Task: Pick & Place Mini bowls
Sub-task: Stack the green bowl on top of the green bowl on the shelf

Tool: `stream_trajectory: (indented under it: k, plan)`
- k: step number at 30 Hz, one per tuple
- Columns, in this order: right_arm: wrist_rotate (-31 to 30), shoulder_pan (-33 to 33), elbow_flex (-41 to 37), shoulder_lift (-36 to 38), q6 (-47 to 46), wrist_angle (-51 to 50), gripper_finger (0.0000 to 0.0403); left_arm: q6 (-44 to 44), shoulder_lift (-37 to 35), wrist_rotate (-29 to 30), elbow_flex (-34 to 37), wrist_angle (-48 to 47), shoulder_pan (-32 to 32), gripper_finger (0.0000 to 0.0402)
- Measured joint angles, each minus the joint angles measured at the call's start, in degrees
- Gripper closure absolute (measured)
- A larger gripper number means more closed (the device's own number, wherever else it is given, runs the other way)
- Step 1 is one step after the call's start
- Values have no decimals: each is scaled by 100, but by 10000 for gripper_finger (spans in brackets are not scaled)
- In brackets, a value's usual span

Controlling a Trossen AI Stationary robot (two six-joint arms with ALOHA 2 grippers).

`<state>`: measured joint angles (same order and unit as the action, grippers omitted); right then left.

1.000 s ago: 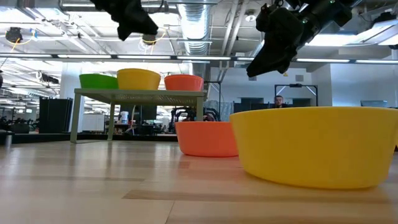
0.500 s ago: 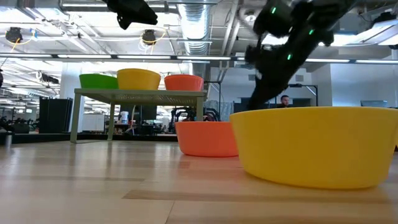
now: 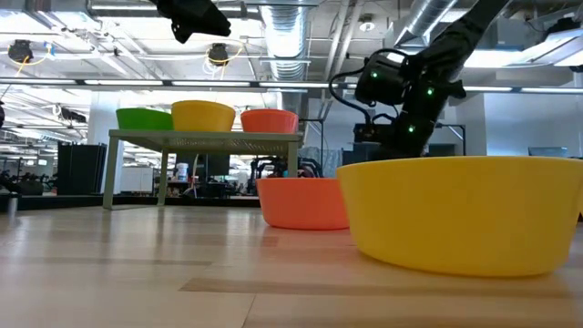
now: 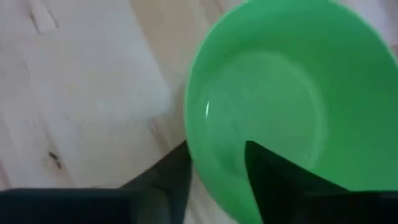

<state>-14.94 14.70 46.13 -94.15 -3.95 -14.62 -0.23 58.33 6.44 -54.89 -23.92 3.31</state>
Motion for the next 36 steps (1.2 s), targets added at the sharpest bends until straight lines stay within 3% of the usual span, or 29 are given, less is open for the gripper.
stream_trajectory:
  k: [5, 7, 13, 19, 27, 31, 36]
  plan:
    - [51, -9, 0, 253, -2, 4, 375, -48, 0, -2, 0, 0, 0, 317]
    - [170, -28, 0, 375, -3, 4, 393, -97, 0, -53, 0, 0, 0, 317]
    - [1054, -418, 0, 825, -182, 20, 398, -315, 237, -849, 0, 393, -277, 320]
    - [1605, -1323, 188, 1004, -504, 79, 400, 609, 1000, -925, 2, 967, -941, 325]
    - [1645, -2408, 1392, 291, -515, 42, 401, 1093, 2264, -896, 4, 1584, -1064, 279]
    - [1590, -2589, 1978, -83, -515, -153, 401, 1093, 2613, -899, 4, 1670, -1129, 256]
    - [1580, -2649, 2373, -392, -453, -276, 402, 1095, 2836, -904, 4, 1645, -1310, 256]
